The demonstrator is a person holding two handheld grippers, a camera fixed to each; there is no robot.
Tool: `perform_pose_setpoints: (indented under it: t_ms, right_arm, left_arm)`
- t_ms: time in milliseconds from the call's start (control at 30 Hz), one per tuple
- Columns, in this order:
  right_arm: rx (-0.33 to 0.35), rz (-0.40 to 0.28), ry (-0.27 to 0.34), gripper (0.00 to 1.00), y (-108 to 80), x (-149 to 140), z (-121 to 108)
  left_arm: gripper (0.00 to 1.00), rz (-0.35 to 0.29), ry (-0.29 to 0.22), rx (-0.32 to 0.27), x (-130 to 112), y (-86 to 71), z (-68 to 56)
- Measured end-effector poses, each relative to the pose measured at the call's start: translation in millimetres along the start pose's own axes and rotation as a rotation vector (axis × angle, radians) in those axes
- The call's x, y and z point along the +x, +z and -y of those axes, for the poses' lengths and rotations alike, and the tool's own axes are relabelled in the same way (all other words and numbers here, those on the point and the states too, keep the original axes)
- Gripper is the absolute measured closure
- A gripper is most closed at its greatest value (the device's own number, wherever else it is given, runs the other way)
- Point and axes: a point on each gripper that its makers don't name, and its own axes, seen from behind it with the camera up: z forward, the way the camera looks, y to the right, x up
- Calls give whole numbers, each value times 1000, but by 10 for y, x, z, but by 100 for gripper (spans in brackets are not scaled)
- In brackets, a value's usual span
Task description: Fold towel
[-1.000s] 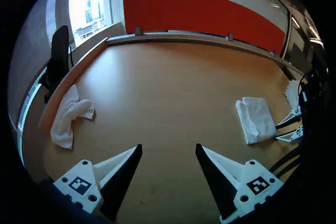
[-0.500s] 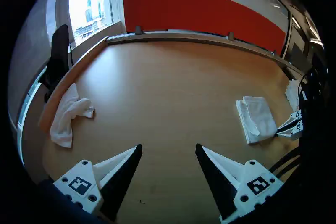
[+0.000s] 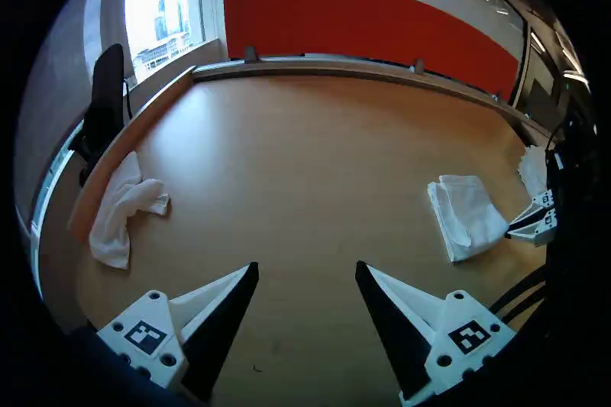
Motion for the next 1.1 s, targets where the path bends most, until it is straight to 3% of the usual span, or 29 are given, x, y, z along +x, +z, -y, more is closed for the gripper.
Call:
perform_pose_setpoints:
  t_ms: [700, 900, 1100]
  right_arm:
    - [-63, -178, -125, 95, -673, 1289, -281]
    - [-89, -212, -139, 95, -904, 1507, -391]
    - [-115, -218, -133, 95, -1058, 1520, -524]
  left_arm:
    - [6, -48, 0, -24, 182, -30, -129]
    - [6, -61, 6, -31, 228, -40, -179]
    - [6, -68, 12, -41, 262, -37, -235]
